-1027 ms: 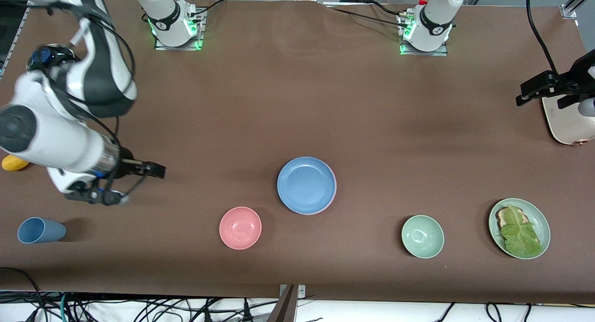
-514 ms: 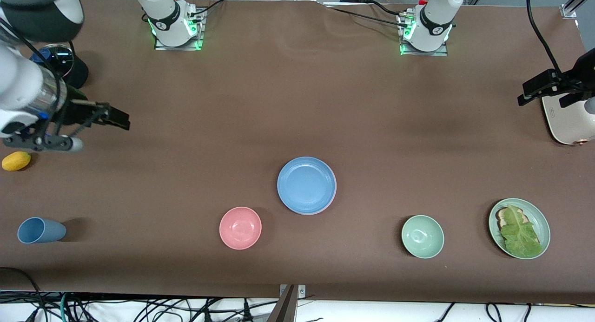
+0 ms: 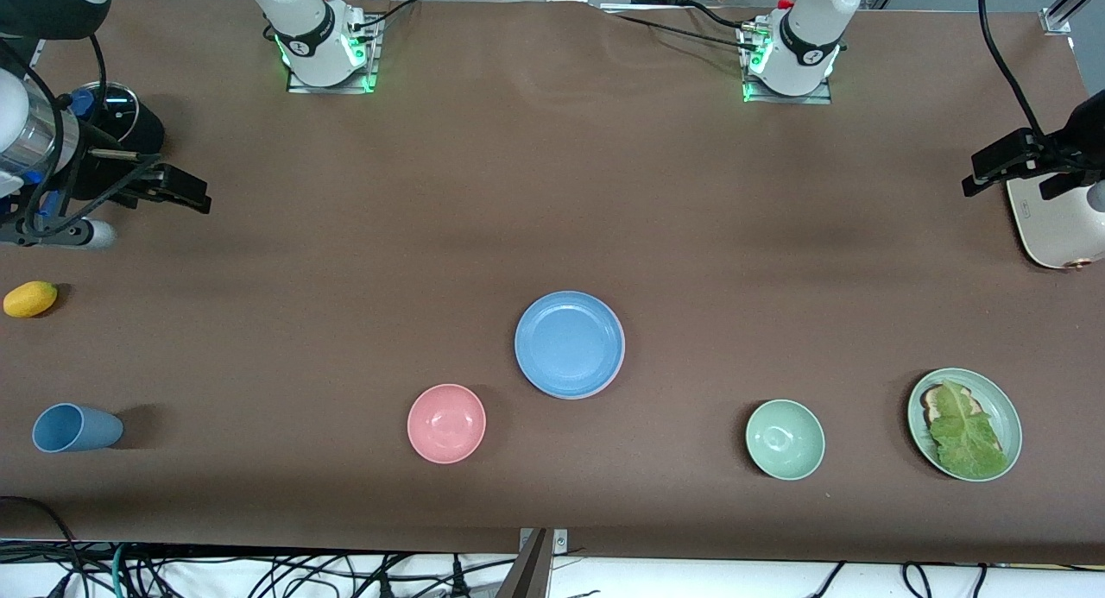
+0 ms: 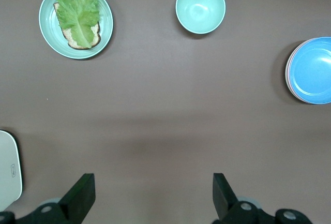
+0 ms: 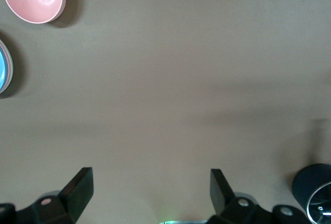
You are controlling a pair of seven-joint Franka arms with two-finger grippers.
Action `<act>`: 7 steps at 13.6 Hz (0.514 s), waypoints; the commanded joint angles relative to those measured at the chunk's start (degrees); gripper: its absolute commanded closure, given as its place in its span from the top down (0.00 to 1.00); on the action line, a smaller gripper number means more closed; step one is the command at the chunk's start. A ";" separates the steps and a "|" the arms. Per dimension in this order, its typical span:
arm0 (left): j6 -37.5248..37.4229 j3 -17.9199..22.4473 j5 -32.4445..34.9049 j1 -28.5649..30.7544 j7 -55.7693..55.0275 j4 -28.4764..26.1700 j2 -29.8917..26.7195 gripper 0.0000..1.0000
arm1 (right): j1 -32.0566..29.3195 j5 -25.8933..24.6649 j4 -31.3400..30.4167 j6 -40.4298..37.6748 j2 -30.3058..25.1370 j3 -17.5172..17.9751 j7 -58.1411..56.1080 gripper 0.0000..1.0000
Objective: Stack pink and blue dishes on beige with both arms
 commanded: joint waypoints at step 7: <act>-0.07 -0.01 -0.27 0.18 0.01 0.58 -0.22 1.00 | 0.13 0.14 -0.52 0.22 -1.13 -1.20 -4.32 1.00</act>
